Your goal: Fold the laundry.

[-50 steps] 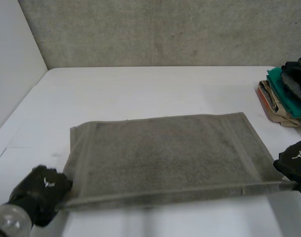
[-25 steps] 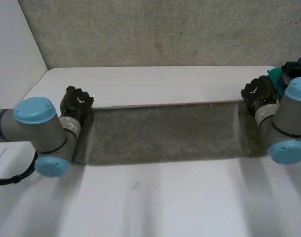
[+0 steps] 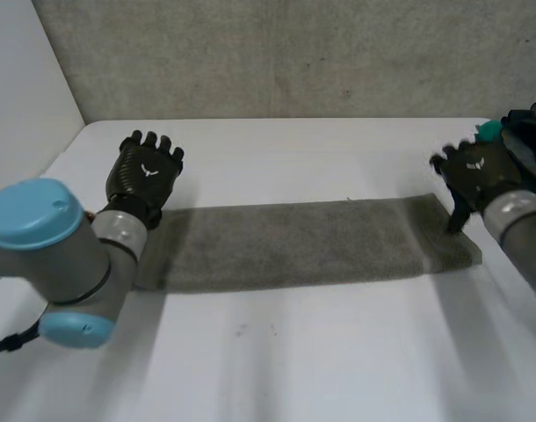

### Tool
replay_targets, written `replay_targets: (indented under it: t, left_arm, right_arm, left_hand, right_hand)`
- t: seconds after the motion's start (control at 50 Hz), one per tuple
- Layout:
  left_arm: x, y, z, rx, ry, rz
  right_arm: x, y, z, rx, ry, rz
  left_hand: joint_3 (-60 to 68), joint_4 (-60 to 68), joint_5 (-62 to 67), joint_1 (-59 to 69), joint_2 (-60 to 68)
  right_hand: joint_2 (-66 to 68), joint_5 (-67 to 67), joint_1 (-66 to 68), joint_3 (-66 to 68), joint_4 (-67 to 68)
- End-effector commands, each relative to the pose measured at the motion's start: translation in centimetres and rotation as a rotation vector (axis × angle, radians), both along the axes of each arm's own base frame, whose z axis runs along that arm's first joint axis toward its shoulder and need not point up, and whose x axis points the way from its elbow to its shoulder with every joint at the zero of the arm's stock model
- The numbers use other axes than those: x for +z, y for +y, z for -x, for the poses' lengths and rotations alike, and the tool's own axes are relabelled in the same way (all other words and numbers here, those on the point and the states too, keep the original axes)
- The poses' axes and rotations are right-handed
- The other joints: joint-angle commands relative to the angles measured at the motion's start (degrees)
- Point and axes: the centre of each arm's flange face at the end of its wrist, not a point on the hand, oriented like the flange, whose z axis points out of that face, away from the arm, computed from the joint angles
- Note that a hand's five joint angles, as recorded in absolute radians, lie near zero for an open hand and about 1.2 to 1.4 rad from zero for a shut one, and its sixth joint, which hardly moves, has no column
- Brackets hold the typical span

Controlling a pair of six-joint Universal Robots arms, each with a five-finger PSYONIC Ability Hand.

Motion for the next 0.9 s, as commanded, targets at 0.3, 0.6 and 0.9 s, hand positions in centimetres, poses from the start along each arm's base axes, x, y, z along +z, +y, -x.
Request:
replay_targets:
  t: [0.3,0.6,0.9]
  left_arm:
    - [-0.3,2.9,-0.5,-0.03,0.146,-0.104]
    - [-0.1,3.0,-0.6,-0.027,0.145,-0.098]
    - [1.1,3.4,-2.3,0.015,0.152,-0.094]
  right_arm:
    - [-7.0,-0.4,3.4,0.061,0.104,-0.191]
    - [-5.8,-2.5,8.9,-0.188,0.166,-0.152]
    - [-0.9,-0.6,1.1,0.008,0.222,0.099]
  left_hand:
    - [-2.0,-1.6,-2.8,-0.8,-1.7]
    - [-2.0,-1.6,-2.8,-0.8,-1.7]
    - [-2.0,-1.6,-2.8,-0.8,-1.7]
  right_hand:
    - [23.7,22.5,24.8,24.0,22.8]
    - [67.4,66.3,68.5,67.8,66.5]
    - [67.4,66.3,68.5,67.8,66.5]
